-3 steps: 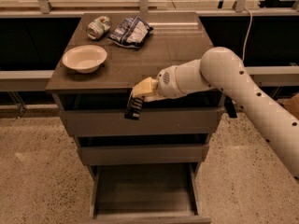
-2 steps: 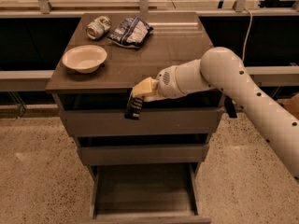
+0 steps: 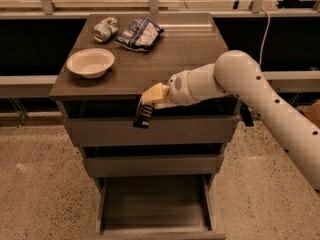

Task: Pick rxbar chocolate from bottom drawer and place on counter

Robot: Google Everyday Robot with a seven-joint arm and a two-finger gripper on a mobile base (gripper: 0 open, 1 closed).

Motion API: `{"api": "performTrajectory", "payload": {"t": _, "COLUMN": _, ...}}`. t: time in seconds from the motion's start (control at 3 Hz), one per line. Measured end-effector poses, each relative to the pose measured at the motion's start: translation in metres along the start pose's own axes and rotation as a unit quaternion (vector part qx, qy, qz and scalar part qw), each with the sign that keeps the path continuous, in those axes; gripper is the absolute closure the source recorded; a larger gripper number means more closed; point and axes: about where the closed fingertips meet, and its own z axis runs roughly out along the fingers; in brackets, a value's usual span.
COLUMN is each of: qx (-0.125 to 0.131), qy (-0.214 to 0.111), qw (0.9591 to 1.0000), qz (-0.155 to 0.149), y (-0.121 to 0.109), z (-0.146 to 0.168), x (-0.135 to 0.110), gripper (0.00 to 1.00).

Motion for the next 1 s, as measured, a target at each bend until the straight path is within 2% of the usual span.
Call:
{"api": "performTrajectory", "payload": {"t": 0.33, "qx": 0.000, "qy": 0.000, "qw": 1.0000, "qz": 0.000, "y": 0.0000, "z": 0.0000, "x": 0.0000, "gripper": 0.94}}
{"api": "performTrajectory", "payload": {"t": 0.67, "qx": 0.000, "qy": 0.000, "qw": 1.0000, "qz": 0.000, "y": 0.0000, "z": 0.0000, "x": 0.0000, "gripper": 1.00}}
{"api": "performTrajectory", "payload": {"t": 1.0, "qx": 0.000, "qy": 0.000, "qw": 1.0000, "qz": 0.000, "y": 0.0000, "z": 0.0000, "x": 0.0000, "gripper": 1.00}}
